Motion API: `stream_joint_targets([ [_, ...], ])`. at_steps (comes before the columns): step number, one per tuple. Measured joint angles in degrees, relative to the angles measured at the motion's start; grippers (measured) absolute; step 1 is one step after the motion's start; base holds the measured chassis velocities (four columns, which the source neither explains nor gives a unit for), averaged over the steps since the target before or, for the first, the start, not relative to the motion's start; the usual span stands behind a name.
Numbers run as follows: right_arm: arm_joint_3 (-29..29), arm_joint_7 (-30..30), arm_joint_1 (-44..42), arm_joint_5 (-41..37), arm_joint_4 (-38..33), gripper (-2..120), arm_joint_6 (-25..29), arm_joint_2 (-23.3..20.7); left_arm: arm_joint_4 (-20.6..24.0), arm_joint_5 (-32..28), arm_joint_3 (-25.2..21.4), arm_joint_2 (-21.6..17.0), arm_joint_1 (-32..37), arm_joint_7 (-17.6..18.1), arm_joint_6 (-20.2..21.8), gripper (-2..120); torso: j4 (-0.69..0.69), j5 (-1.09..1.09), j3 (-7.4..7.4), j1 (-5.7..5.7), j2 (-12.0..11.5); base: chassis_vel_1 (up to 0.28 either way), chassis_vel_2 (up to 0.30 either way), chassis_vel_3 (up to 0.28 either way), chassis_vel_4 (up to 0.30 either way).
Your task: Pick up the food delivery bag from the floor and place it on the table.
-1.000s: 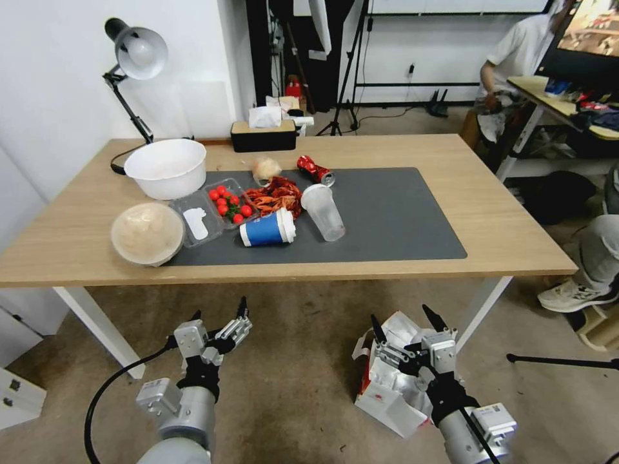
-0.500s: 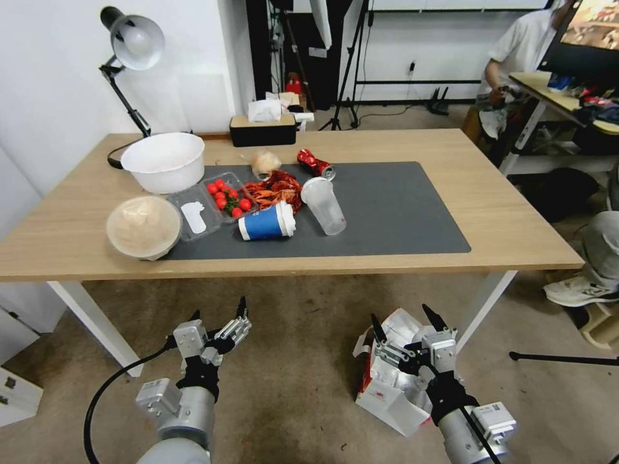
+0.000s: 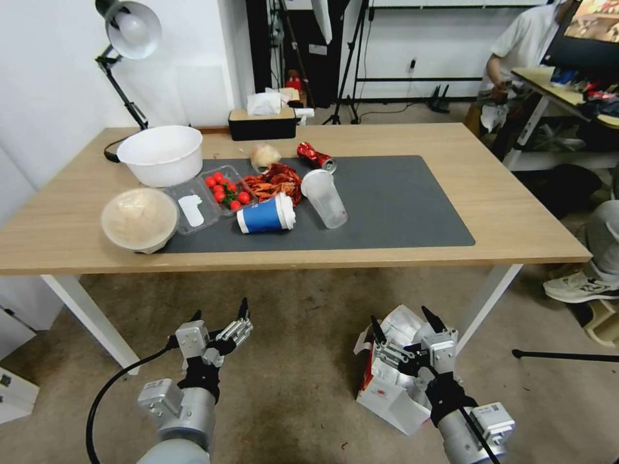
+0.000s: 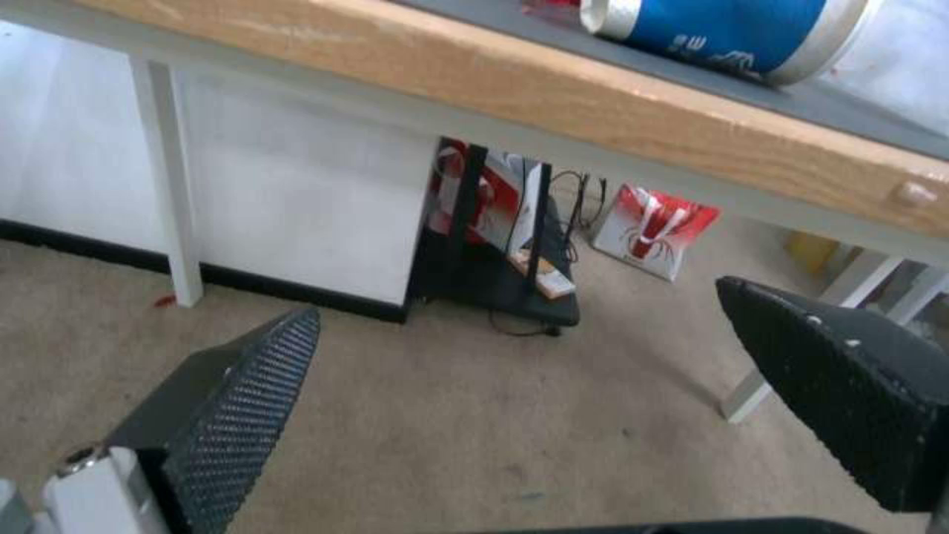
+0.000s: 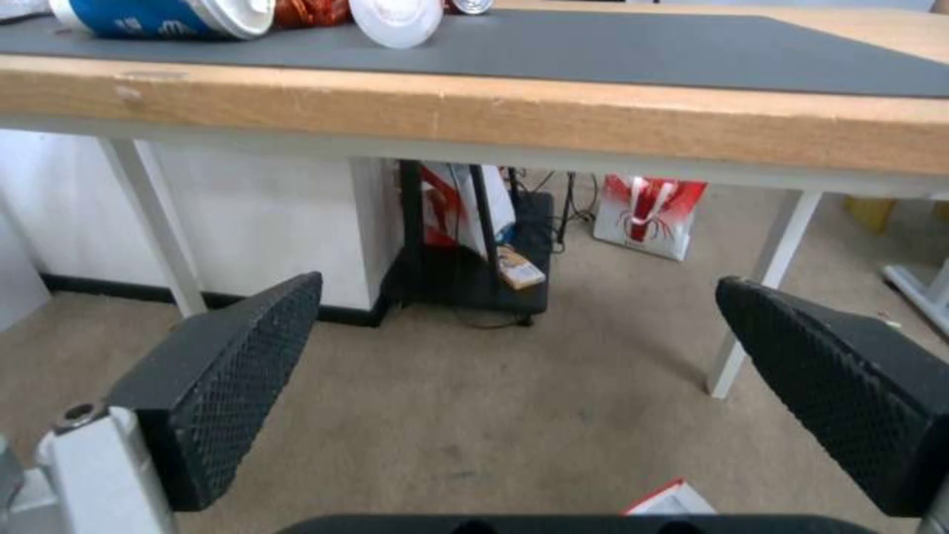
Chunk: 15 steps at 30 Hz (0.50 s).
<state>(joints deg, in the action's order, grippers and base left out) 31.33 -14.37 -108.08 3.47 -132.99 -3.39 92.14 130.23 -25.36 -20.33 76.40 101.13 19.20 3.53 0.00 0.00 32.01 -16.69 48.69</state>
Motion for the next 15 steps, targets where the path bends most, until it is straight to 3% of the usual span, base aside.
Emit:
stream_joint_targets([
  [15, 0.06, -0.22, 0.02, 0.2, 0.48, 100, 0.4, 0.0, -0.04, 0.11, -0.11, 0.06, 0.2, 0.04, 0.49, 100, 0.0, -0.01, -2.6, 1.89, -4.49, 0.0, 0.0, 0.0, 0.0],
])
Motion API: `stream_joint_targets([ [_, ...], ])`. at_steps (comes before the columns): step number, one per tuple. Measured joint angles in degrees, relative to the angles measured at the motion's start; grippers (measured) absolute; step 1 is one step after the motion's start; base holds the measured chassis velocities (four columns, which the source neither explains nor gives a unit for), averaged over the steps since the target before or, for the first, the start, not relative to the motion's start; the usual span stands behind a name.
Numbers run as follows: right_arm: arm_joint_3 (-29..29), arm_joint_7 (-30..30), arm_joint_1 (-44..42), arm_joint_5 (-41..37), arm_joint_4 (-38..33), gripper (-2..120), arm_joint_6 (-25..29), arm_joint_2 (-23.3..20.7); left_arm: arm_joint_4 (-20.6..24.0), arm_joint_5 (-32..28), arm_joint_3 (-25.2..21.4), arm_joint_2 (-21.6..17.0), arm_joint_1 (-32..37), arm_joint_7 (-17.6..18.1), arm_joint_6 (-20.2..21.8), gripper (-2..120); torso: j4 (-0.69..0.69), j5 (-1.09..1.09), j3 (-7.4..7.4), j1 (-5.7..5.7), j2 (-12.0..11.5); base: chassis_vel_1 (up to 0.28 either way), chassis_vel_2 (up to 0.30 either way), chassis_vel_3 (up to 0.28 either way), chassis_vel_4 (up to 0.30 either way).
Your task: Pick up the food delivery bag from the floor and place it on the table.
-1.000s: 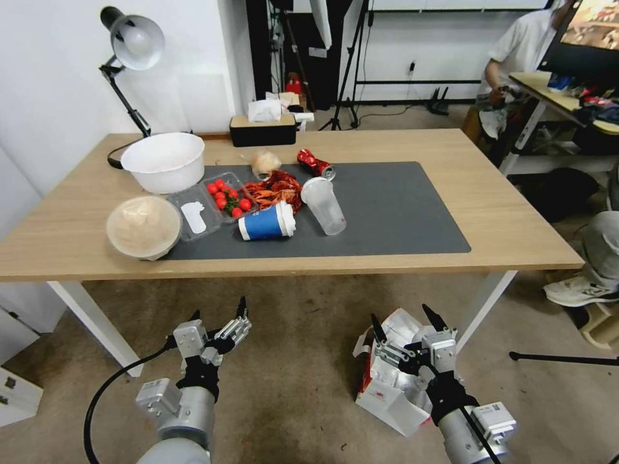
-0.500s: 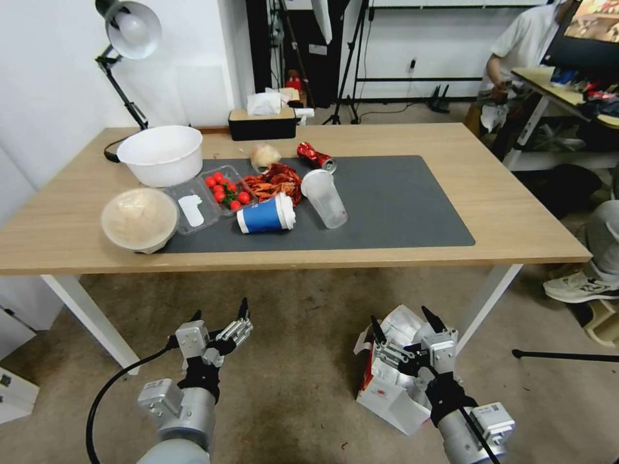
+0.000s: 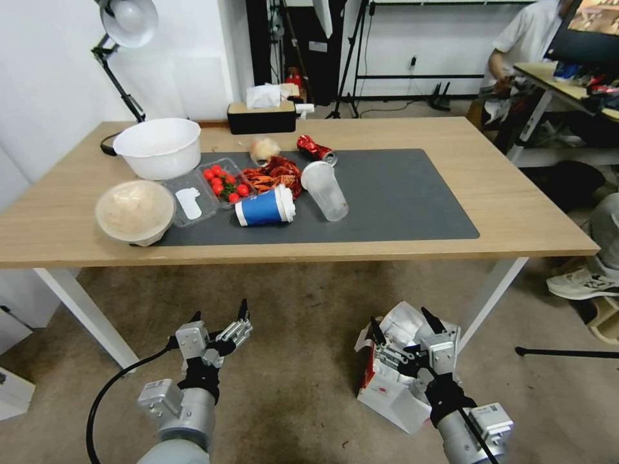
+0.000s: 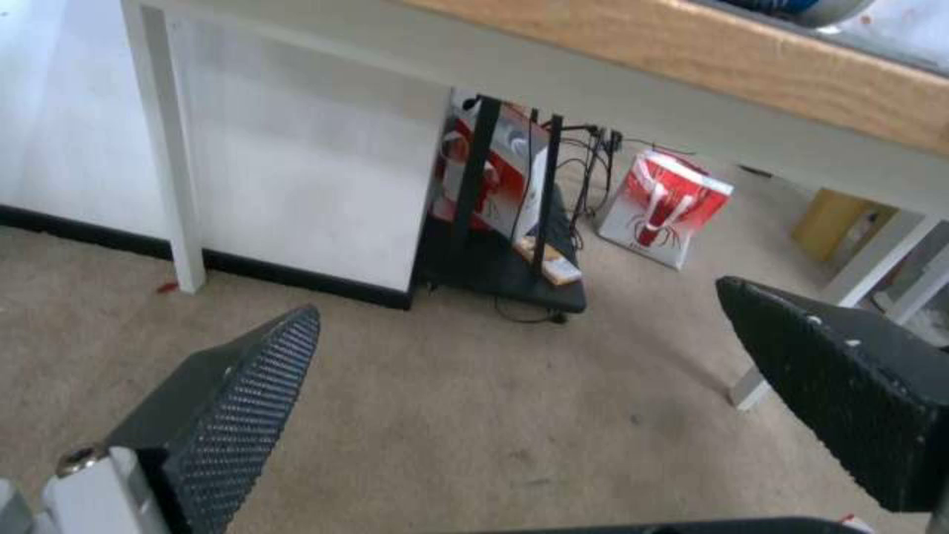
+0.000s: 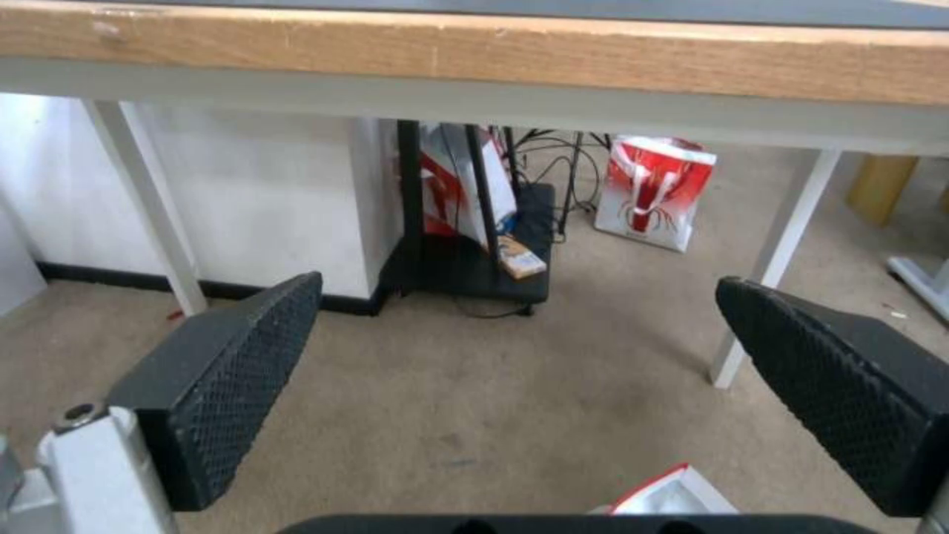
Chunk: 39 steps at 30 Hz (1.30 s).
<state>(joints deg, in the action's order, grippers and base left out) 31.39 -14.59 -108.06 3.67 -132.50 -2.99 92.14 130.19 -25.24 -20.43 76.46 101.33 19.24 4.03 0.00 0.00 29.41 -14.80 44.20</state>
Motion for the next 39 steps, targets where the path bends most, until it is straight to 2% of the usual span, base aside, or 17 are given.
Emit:
stream_joint_targets([
  [25, 0.08, -0.6, 0.07, -0.24, 1.22, 100, 0.52, 0.0, -0.1, 0.11, -0.12, 0.11, -0.06, 0.0, 0.37, 100, 0.0, 0.0, -3.57, 2.54, -6.09, 0.0, 0.0, 0.0, 0.0],
  [39, 0.29, -0.45, -0.01, -0.74, 2.17, 100, 3.04, 0.0, -0.33, 0.79, 0.0, 0.38, 0.25, 0.0, 0.21, 100, 0.0, 0.0, -5.6, 3.8, -9.39, 0.0, 0.0, 0.0, 0.0],
])
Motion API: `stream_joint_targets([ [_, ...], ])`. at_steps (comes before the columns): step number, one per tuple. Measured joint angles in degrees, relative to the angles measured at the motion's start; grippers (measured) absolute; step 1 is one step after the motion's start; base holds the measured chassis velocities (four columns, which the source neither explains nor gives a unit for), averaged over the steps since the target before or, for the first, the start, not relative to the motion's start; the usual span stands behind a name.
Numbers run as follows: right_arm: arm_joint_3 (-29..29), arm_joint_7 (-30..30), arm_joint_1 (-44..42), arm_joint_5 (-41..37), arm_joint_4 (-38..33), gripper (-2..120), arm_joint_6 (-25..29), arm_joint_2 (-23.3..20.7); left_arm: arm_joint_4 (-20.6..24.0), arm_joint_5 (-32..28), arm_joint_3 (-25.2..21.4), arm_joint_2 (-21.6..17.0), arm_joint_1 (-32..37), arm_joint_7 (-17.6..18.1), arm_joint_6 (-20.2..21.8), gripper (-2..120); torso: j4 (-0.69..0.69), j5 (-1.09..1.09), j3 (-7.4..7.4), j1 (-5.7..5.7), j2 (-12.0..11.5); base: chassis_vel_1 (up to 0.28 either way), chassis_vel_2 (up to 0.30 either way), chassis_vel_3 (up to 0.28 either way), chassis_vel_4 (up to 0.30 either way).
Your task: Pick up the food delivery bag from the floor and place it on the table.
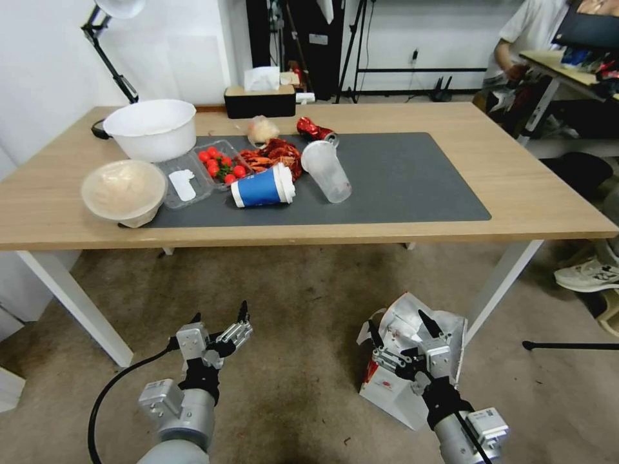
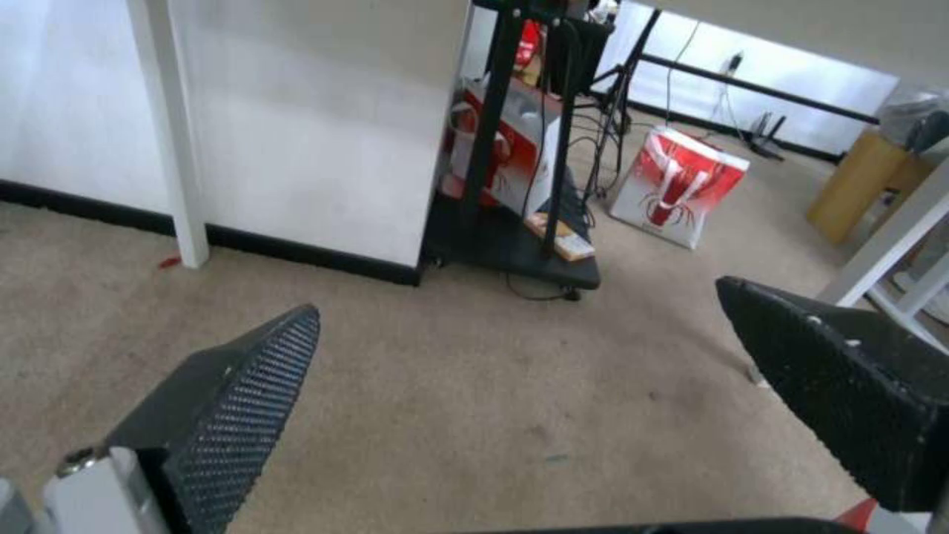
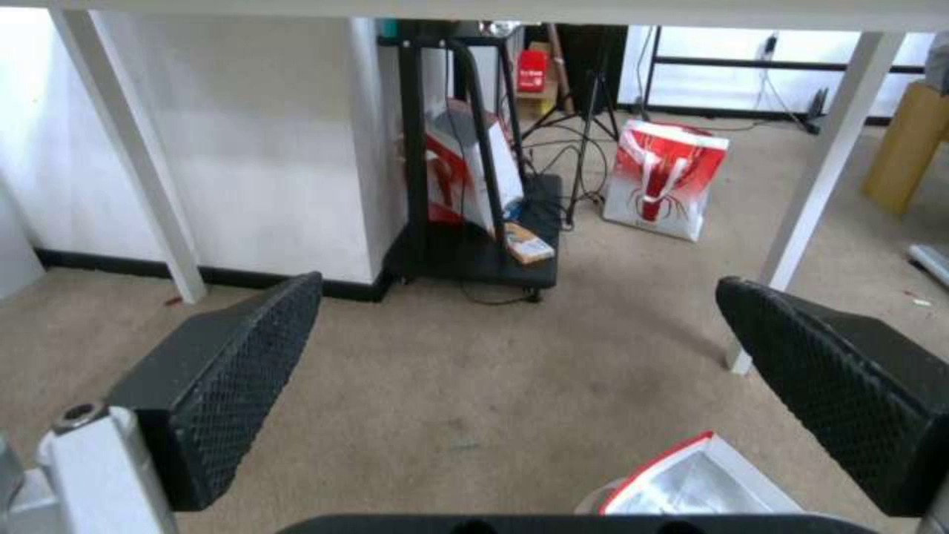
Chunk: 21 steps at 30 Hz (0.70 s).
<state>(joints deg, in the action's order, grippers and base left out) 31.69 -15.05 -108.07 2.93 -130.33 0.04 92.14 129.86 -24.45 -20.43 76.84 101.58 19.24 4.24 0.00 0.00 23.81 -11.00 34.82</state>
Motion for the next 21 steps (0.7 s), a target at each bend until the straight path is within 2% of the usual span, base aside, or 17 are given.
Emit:
stream_joint_targets([
  [21, 0.23, -0.18, -0.02, 0.02, 2.21, 100, 1.77, 0.0, -0.89, 0.3, -0.22, 0.66, 0.27, 0.11, -0.87, 100, 0.0, 0.0, -3.23, 1.98, -5.21, 0.0, 0.0, 0.0, 0.0],
])
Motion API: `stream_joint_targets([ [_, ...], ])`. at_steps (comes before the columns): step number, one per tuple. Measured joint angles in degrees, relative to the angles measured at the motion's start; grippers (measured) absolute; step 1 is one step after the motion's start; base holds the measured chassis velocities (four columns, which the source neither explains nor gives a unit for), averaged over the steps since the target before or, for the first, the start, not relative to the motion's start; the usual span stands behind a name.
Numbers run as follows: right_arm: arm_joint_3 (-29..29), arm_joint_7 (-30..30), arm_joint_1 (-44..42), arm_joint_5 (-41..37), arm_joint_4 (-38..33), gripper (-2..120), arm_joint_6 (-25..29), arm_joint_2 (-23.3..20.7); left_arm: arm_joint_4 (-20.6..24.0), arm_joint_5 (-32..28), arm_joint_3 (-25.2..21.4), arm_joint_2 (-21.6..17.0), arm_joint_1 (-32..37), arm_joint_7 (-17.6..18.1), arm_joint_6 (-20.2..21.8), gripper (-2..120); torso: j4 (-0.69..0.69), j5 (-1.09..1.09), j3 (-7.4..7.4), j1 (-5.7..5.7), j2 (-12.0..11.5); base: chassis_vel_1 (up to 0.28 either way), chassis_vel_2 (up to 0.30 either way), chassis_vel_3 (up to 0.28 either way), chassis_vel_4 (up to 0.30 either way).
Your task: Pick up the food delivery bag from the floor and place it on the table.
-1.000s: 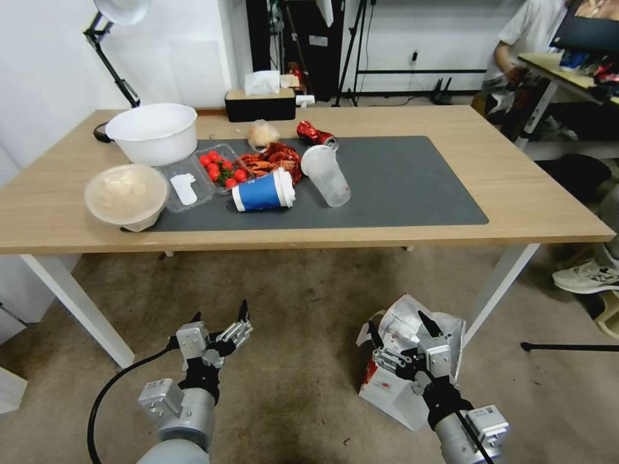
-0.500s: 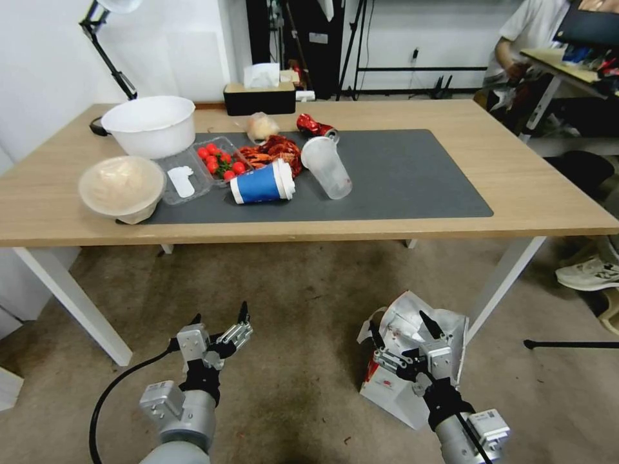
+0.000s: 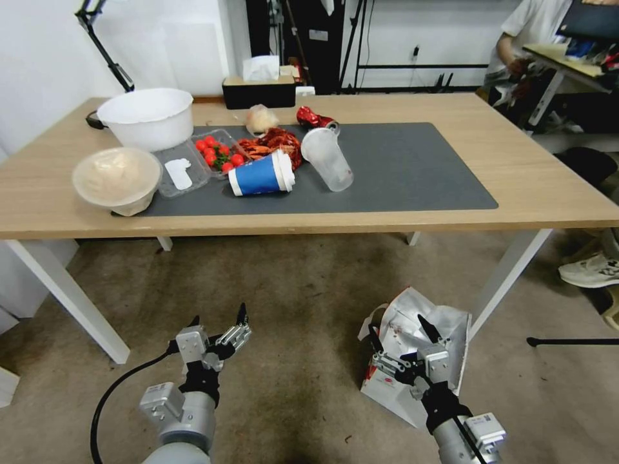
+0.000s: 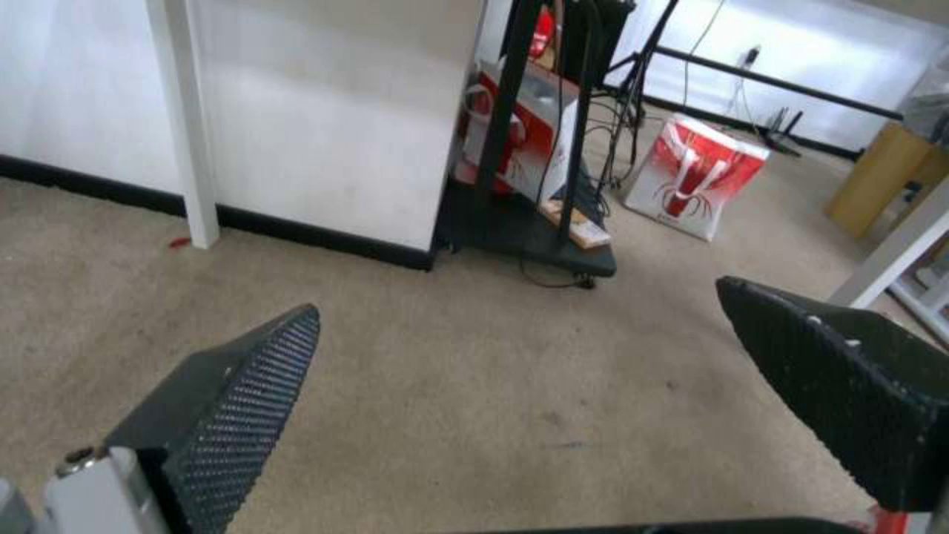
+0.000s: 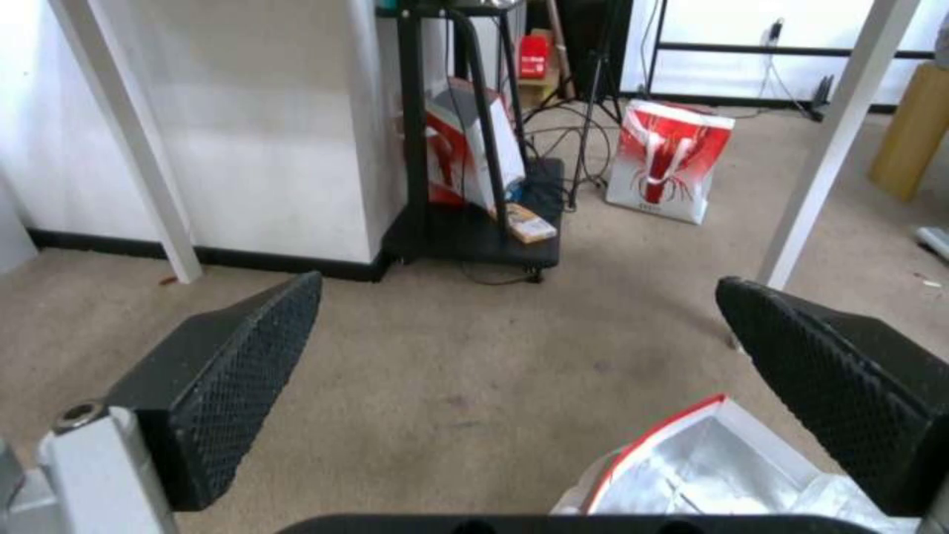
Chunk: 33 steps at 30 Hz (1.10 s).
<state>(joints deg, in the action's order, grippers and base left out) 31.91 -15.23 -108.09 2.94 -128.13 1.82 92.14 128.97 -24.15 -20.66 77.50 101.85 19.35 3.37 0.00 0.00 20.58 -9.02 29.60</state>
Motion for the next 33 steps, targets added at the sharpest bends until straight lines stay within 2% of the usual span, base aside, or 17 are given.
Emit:
stream_joint_targets([
  [33, 0.46, -0.85, 0.02, 1.02, 1.95, 100, 2.16, 0.0, -0.32, 1.06, 0.1, 0.14, 0.46, -0.14, -0.29, 100, 0.0, 0.0, -4.96, 2.66, -7.63, 0.0, 0.0, 0.0, 0.0],
])
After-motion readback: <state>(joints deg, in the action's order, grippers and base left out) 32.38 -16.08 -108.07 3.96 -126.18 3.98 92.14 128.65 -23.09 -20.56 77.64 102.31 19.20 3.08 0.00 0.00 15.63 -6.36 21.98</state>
